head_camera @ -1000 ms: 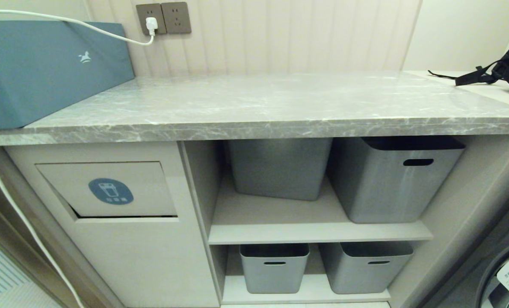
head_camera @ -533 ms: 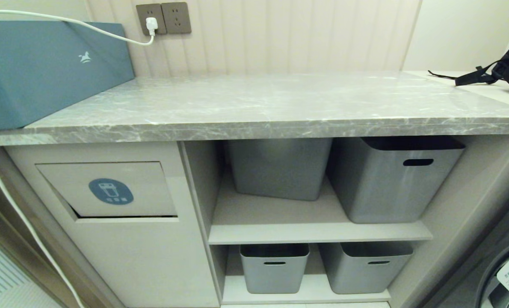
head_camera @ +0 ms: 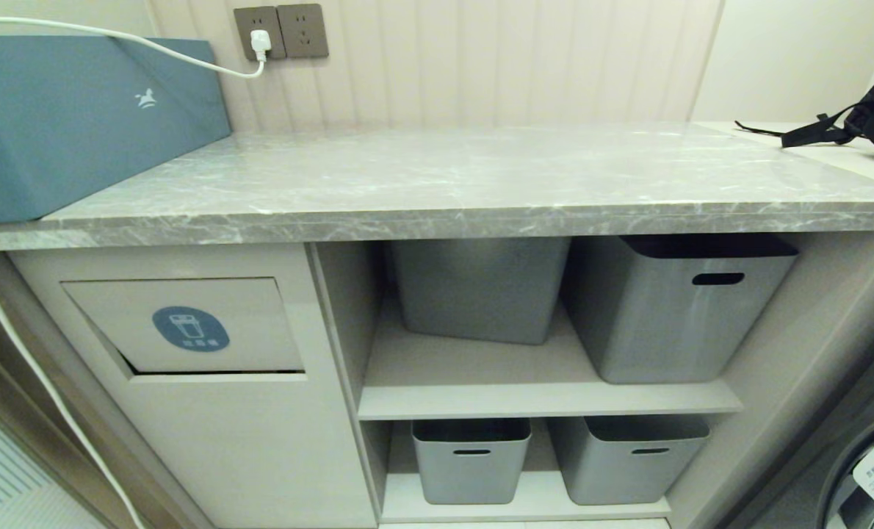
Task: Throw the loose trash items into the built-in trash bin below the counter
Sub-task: Pick up the garbage
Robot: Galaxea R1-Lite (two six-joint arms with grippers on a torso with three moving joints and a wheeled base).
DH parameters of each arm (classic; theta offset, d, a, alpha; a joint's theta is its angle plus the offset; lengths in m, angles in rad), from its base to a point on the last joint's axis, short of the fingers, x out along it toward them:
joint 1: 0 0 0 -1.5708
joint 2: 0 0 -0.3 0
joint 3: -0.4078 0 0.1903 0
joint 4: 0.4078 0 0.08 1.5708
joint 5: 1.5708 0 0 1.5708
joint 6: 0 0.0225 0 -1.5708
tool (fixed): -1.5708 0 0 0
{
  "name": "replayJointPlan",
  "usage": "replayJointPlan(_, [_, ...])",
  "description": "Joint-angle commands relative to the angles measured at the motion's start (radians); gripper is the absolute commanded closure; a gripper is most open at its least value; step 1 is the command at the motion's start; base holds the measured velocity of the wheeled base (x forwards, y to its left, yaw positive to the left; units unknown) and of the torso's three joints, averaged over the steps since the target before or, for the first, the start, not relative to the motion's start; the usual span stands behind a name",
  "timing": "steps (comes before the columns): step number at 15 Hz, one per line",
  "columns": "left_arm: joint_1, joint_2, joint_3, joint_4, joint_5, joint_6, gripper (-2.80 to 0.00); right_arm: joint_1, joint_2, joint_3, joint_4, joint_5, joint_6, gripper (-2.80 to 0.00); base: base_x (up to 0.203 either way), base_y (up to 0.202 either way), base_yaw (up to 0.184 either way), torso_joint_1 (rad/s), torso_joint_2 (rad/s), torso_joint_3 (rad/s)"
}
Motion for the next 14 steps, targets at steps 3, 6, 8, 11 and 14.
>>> replayJointPlan(3, [0.000, 0.001, 0.003, -0.001, 0.000, -0.004, 0.00, 0.000, 0.000, 0.000, 0.001, 0.000, 0.000, 0.00, 0.000, 0.000, 0.000, 0.000, 0.00, 0.000])
replayJointPlan(6, [0.000, 0.001, 0.003, -0.002, 0.002, -0.016, 0.00, 0.000, 0.002, 0.000, 0.001, 0.000, 0.000, 0.00, 0.000, 0.000, 0.000, 0.000, 0.00, 0.000])
replayJointPlan(8, [0.001, 0.001, 0.003, -0.003, 0.003, -0.019, 0.00, 0.000, 0.001, 0.000, 0.001, 0.000, 0.000, 0.00, -0.024, 0.000, 0.004, 0.002, 0.00, 0.001])
replayJointPlan(11, [0.001, 0.001, 0.003, -0.003, 0.003, -0.014, 0.00, 0.000, 0.001, 0.000, 0.001, 0.000, 0.000, 0.00, -0.167, 0.000, 0.002, 0.005, 0.00, 0.004])
replayJointPlan(14, [0.001, 0.001, 0.003, -0.003, 0.001, -0.013, 0.00, 0.001, 0.001, 0.000, 0.001, 0.000, 0.000, 0.00, -0.191, 0.000, 0.001, 0.003, 0.00, 0.003])
